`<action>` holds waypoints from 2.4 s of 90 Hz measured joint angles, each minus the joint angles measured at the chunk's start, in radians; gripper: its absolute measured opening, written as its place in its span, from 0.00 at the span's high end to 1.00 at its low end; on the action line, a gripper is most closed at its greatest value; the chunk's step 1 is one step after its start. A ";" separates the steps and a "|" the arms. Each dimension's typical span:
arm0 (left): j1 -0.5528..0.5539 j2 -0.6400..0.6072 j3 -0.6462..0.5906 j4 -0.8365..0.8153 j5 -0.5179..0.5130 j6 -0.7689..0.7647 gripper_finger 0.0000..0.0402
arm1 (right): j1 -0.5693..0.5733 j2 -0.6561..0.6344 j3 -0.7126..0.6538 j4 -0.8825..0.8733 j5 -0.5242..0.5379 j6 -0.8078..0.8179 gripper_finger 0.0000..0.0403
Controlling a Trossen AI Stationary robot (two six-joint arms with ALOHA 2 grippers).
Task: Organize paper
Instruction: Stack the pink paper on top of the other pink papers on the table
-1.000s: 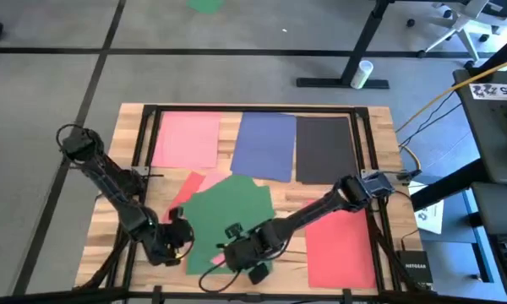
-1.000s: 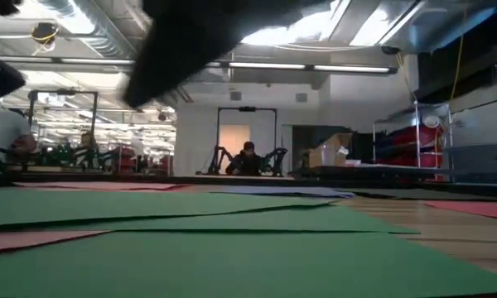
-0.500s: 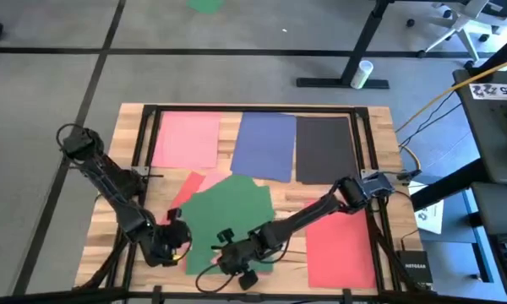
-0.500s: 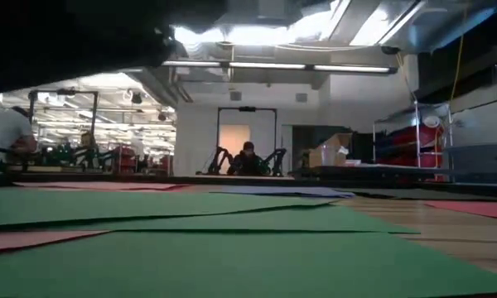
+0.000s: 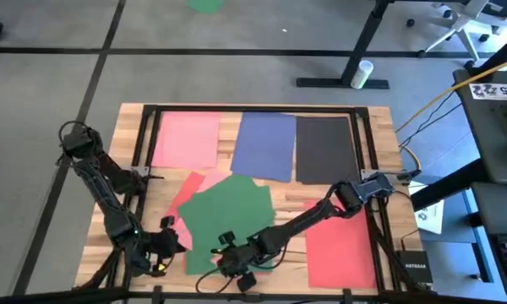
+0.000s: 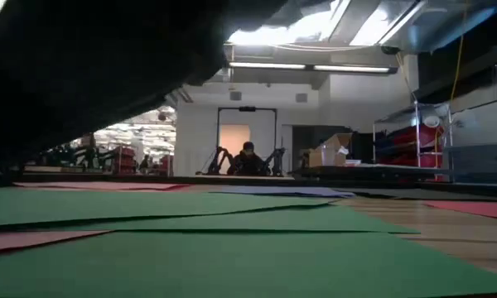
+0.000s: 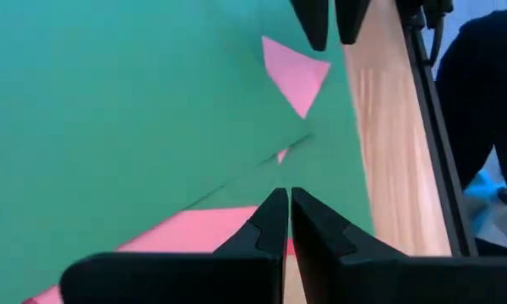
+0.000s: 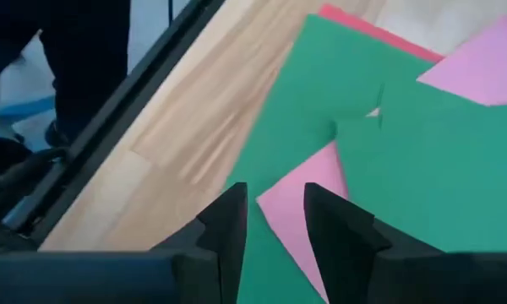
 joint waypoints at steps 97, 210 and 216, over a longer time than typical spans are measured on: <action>0.000 0.000 0.000 0.004 0.000 -0.016 1.00 | 0.020 0.060 0.033 0.057 0.046 0.035 0.77; 0.000 0.001 0.000 0.024 0.000 -0.002 1.00 | 0.000 0.066 0.039 0.041 0.147 0.041 1.00; 0.000 0.001 0.000 0.023 0.000 -0.001 1.00 | 0.005 0.066 0.055 0.032 0.146 0.037 1.00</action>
